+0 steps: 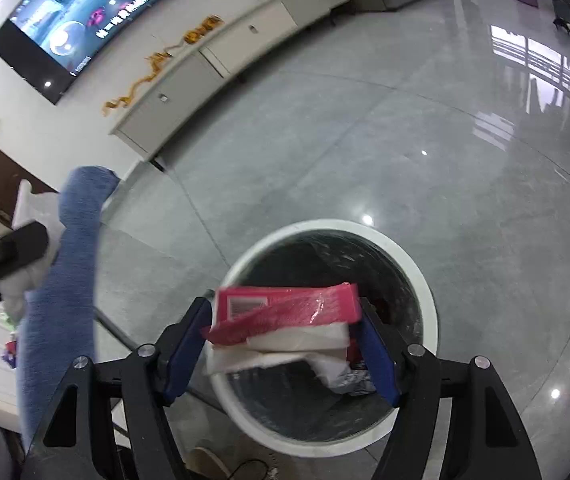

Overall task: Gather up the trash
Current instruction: 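Hold both items over the bin and open both grippers to drop them, then move both open grippers back over the remaining wrappers on the rug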

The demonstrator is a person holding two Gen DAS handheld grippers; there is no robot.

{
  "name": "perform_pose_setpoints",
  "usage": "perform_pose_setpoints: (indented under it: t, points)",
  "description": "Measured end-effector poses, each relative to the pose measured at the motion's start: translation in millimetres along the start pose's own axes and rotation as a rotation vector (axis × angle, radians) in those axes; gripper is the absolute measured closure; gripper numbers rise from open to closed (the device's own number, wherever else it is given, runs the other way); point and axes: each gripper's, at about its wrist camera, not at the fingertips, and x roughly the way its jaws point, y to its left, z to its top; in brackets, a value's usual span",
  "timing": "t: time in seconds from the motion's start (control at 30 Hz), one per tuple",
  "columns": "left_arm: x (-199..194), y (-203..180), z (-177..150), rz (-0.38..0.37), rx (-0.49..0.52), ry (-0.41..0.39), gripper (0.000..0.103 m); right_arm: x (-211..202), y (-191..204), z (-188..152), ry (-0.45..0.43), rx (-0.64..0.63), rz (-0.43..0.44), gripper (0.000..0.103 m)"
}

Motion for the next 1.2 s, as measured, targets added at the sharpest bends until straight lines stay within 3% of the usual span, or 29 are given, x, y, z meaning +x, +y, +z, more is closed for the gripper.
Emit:
perform_pose_setpoints:
  t: [0.1, 0.3, 0.47, 0.73, 0.9, 1.03, 1.2]
  points:
    - [14.7, 5.0, 7.6, -0.022, -0.020, 0.032, 0.069, 2.8, -9.7, -6.3, 0.006, 0.020, -0.012, 0.023]
    - [19.1, 1.8, 5.9, -0.036, -0.023, 0.037, 0.058, -0.8, -13.1, -7.3, 0.001, 0.031, -0.033, 0.022]
    - [4.0, 1.1, -2.5, 0.048, -0.007, 0.007, 0.058, -19.9, -2.6, -2.7, -0.036, 0.025, -0.087, 0.020]
    - [-67.2, 6.9, -25.4, 0.222, 0.012, -0.188, 0.058, -81.3, 53.9, 0.8, -0.173, -0.093, -0.093, 0.020]
    - [-114.9, 26.5, -41.9, 0.303, -0.035, -0.309, 0.057, -117.4, 94.7, -3.4, -0.265, -0.180, -0.068, 0.018]
    - [-150.4, 40.9, -56.9, 0.361, -0.064, -0.406, 0.047, -134.7, 120.3, -6.9, -0.311, -0.228, -0.052, 0.015]
    - [-187.6, 50.7, -77.3, 0.438, -0.081, -0.501, 0.046, -155.3, 147.7, -13.7, -0.361, -0.279, -0.038, 0.007]
